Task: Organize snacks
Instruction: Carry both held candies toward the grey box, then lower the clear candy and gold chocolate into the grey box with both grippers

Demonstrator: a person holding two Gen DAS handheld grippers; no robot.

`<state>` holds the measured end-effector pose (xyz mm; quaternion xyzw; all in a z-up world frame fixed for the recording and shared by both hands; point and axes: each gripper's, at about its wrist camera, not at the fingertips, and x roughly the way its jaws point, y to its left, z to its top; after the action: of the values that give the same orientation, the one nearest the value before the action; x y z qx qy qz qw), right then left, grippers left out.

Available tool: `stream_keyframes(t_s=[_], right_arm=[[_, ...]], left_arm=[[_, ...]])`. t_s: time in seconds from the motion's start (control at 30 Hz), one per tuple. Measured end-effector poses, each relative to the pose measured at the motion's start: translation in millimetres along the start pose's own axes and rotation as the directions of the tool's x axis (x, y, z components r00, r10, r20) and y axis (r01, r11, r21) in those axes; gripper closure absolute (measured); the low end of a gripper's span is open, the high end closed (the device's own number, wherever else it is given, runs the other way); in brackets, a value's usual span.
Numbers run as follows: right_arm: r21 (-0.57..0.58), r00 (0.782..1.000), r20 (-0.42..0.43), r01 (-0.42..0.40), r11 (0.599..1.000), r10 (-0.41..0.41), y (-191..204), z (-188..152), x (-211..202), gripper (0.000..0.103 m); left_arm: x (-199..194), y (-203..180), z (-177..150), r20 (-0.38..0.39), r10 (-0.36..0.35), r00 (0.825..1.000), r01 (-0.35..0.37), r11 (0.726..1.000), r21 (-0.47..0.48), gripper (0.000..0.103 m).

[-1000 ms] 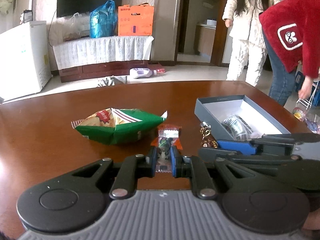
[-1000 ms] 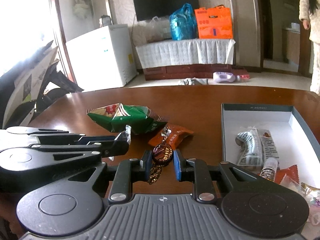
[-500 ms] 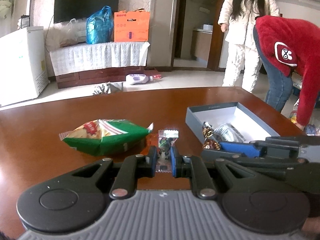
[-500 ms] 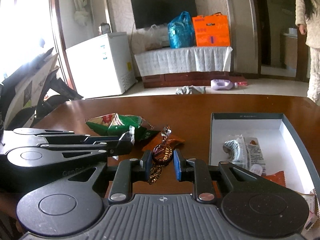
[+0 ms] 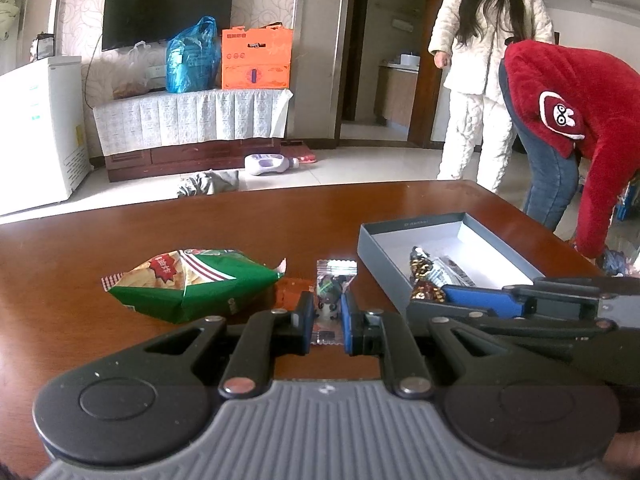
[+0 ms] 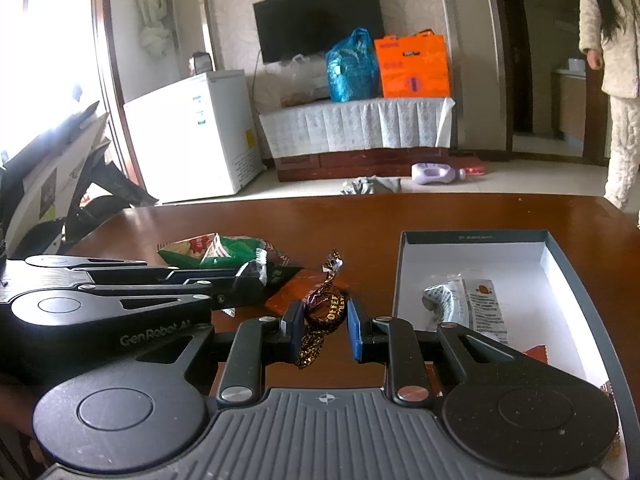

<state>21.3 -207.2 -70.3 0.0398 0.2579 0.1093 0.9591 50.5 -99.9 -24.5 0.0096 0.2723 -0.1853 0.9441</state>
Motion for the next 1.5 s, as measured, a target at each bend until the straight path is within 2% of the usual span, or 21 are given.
stream_keyframes(t_s=[0.63, 1.5], right_arm=[[0.016, 0.998, 0.024, 0.055, 0.998, -0.055, -24.3, -2.5, -14.9, 0.078], [0.068, 0.988, 0.036, 0.147, 0.987, -0.15, -76.0, -9.8, -36.1, 0.078]], left_arm=[[3.8, -5.4, 3.4, 0.004, -0.014, 1.0, 0.014, 1.0, -0.005, 0.093], [42.5, -77.7, 14.0, -0.012, -0.137, 0.99, 0.138, 0.989, 0.058, 0.093]])
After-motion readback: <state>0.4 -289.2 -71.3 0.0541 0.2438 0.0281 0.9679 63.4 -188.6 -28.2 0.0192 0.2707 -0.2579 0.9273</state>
